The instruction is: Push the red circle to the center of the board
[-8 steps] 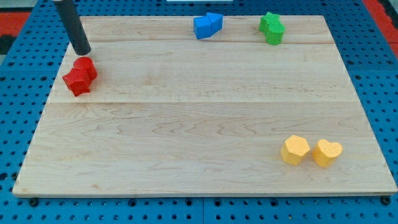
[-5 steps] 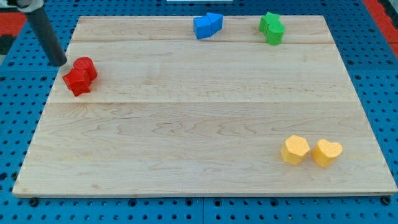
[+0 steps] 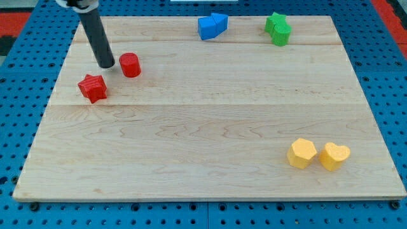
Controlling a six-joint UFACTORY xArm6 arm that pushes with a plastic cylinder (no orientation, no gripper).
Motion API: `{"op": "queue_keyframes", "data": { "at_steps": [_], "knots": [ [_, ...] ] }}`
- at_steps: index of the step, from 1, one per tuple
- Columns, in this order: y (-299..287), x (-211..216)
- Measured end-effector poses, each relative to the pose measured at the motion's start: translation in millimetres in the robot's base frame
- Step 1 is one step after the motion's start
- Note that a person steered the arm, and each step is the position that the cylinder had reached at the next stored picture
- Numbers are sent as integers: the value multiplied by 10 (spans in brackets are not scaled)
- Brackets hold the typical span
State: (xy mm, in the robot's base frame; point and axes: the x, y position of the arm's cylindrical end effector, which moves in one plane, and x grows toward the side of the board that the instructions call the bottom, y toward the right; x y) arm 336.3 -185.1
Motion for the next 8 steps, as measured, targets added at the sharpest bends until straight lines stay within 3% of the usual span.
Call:
{"op": "queue_keyframes", "data": {
  "at_steps": [2,3,4,7,8],
  "knots": [
    [887,303],
    [1111,216],
    [936,-73],
    [1547,293],
    [1067,-158]
  ]
}}
